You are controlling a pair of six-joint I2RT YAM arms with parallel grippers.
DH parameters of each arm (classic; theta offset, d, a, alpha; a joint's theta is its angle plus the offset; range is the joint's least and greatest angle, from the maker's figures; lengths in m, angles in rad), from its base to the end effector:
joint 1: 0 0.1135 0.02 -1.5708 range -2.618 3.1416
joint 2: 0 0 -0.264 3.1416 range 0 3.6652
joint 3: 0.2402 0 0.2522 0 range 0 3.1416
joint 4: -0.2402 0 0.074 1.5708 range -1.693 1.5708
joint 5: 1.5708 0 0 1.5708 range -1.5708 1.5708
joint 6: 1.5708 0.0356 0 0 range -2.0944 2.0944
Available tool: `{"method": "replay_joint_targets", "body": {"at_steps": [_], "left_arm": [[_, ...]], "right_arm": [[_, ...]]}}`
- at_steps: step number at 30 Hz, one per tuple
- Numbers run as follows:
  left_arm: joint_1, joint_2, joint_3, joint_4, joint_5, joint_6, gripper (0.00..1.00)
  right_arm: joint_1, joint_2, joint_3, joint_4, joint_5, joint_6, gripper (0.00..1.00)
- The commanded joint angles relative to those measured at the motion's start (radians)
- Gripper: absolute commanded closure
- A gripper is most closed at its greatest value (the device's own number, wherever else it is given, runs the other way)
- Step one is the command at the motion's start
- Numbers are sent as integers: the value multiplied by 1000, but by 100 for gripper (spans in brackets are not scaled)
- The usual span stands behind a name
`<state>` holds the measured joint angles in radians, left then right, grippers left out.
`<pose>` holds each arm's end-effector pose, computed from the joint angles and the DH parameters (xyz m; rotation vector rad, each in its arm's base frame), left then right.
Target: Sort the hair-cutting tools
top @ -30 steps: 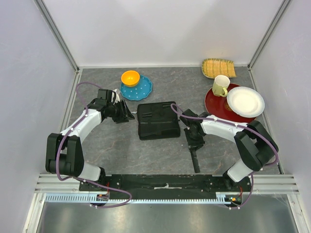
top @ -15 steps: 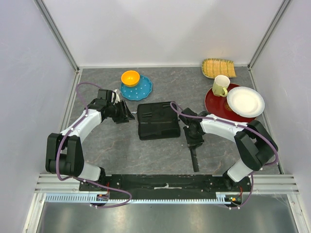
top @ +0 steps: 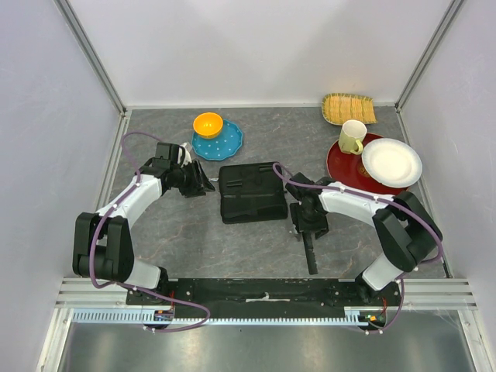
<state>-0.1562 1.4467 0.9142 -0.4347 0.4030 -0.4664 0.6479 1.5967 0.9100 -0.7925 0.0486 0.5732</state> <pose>0.2837 -0.0588 0.2149 -0.2373 2.5834 -0.7503 0.2118 0.1581 0.1594 -0.1101 3.0367 0.0193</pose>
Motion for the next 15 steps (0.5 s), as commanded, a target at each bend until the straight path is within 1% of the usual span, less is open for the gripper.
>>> {"method": "replay_joint_targets", "body": {"at_steps": [1, 4, 11, 14, 15], "left_arm": [[4, -2, -9, 34, 33, -15, 51], [4, -2, -12, 40, 39, -18, 51], [4, 4, -11, 40, 49, -20, 51], [4, 7, -11, 40, 53, -20, 51], [4, 9, -11, 42, 53, -20, 51]], "right_arm": [[2, 57, 26, -36, -47, 13, 40], [4, 88, 24, -62, -75, 8, 44], [4, 124, 24, -90, -70, -16, 45], [4, 146, 20, -83, -64, -26, 48], [2, 147, 18, -82, -59, -27, 50]]}}
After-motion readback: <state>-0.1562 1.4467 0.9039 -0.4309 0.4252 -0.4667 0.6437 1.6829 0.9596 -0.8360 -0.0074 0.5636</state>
